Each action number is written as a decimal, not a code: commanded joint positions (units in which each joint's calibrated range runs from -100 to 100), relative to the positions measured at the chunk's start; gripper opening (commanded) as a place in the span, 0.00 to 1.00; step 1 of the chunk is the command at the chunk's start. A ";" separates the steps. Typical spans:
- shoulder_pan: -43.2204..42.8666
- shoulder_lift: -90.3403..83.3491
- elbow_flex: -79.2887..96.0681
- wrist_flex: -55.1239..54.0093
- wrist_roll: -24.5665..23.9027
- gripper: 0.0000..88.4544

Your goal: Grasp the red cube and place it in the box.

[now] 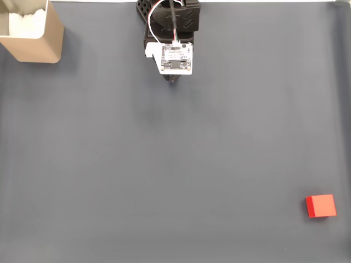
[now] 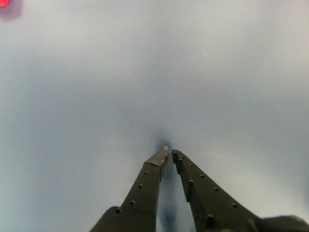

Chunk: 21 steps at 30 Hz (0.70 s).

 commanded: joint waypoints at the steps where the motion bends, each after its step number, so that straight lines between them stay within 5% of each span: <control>1: 0.76 0.00 0.45 1.27 0.29 0.01; 21: 0.27 0.00 0.45 1.11 1.07 0.00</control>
